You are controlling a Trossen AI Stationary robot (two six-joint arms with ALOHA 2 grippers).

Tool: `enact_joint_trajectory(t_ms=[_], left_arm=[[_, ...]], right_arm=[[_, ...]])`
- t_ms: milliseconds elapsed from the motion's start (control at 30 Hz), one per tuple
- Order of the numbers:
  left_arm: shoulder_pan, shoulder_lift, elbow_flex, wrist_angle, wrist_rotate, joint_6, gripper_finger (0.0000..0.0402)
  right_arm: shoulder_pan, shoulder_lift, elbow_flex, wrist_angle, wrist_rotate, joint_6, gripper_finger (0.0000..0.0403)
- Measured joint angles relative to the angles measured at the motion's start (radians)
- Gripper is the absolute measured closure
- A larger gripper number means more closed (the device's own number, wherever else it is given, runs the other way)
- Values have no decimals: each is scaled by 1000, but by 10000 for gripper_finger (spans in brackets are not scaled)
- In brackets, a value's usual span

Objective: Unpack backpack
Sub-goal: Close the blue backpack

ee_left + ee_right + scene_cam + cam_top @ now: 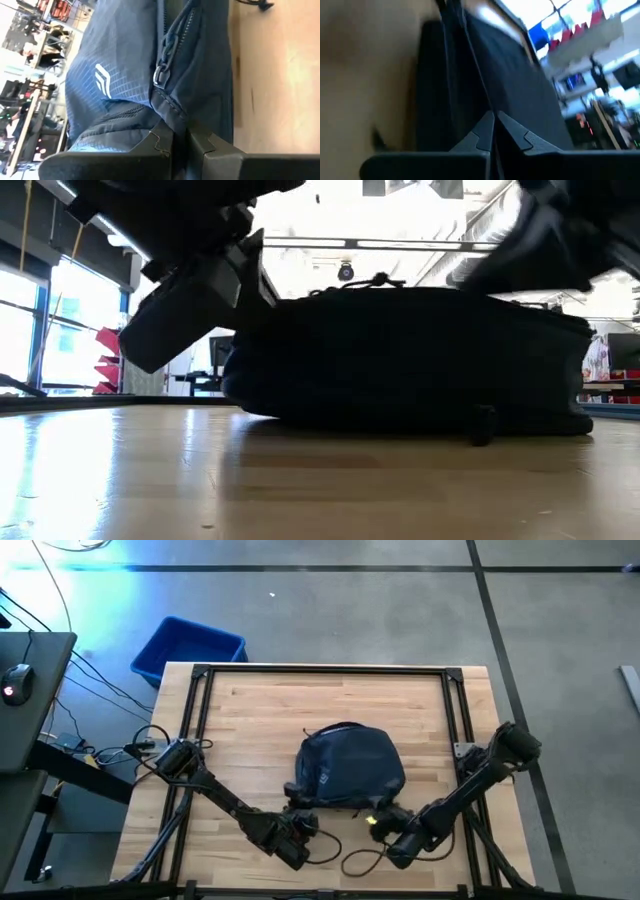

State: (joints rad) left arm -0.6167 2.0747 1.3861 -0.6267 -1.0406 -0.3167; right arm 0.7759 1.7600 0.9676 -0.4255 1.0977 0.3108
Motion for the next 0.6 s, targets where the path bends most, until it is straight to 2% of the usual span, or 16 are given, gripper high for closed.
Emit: enact_joint_trajectory(t_ms=[133,233,300,400,500,600], left_arm=[[3,0,0,-62,4,-73,401],[3,0,0,-49,4,-75,401],[4,0,0,-29,6,-62,401],[5,0,0,24,7,-33,401],[5,0,0,64,7,13,401],[5,0,0,71,10,22,401]], right_arm=[[53,-15,0,-262,-18,244,403],[81,-14,0,-253,-59,262,403],[85,-14,0,-153,-63,193,403],[76,-14,0,91,-128,-41,402],[47,-14,0,347,-274,-273,389],[-2,-14,0,460,-385,-385,354]])
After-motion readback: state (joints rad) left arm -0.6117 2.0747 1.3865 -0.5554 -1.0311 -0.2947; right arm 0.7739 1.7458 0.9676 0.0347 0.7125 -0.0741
